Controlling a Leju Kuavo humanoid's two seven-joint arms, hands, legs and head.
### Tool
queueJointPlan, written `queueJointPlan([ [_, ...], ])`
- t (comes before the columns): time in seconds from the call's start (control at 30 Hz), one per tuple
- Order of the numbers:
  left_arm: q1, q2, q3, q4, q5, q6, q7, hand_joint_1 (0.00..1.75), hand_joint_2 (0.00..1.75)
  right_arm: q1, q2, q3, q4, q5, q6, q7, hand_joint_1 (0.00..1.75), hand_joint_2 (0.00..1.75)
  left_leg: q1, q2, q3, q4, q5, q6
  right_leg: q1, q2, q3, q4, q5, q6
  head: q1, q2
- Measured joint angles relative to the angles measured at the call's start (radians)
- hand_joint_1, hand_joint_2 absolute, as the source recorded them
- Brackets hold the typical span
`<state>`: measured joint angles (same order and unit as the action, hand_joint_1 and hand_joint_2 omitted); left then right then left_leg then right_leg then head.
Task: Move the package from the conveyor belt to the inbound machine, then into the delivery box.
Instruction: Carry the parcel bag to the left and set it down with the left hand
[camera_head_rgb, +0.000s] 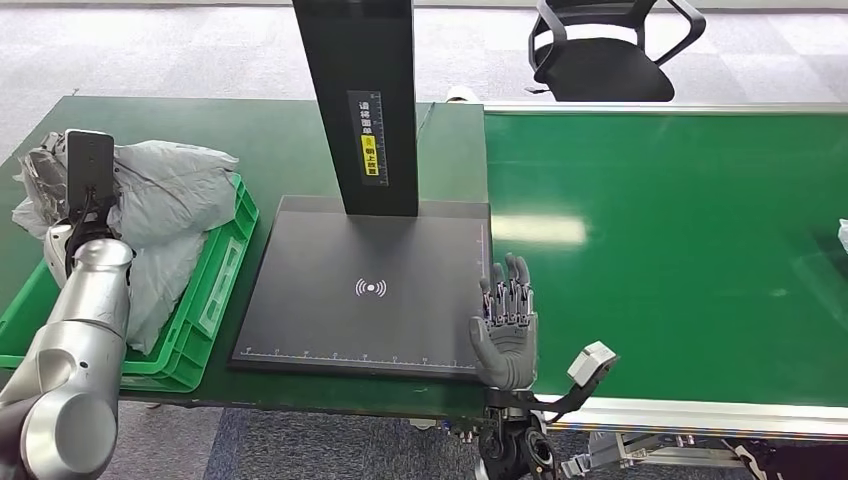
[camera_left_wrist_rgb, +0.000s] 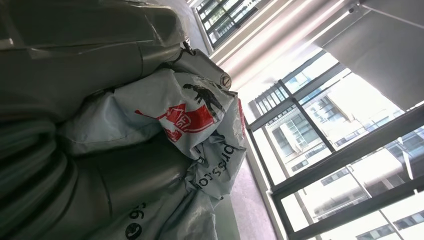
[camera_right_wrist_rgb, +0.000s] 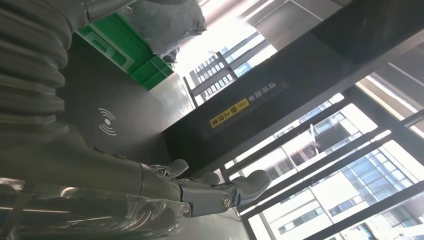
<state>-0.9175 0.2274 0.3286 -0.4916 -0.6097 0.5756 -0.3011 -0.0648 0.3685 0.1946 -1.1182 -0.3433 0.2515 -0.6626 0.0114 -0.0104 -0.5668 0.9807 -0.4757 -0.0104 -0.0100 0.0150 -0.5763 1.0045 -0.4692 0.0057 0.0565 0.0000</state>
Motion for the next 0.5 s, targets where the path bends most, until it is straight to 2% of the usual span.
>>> queueJointPlan([
  [0.23, 0.008, 0.004, 0.041, 0.02, 0.018, -0.007, -0.025, 1.75, 1.75, 0.002, 0.0, 0.0, -0.009, 0.0, -0.003, 0.003, 0.0, 1.75, 0.0, 0.0, 0.0, 0.0, 0.0, 0.0, 0.0, 0.0, 0.0, 0.0, 0.0, 0.0, 0.0, 0.0],
  [0.5, 0.046, 0.046, 0.121, 0.044, 0.033, -0.012, -0.016, 1.75, 1.75, 0.002, 0.0, -0.004, -0.009, 0.002, 0.01, 0.003, 0.0, 1.75, 0.001, 0.001, 0.0, 0.0, 0.0, 0.0, 0.001, 0.001, 0.0, 0.0, 0.0, 0.0, 0.0, 0.0],
])
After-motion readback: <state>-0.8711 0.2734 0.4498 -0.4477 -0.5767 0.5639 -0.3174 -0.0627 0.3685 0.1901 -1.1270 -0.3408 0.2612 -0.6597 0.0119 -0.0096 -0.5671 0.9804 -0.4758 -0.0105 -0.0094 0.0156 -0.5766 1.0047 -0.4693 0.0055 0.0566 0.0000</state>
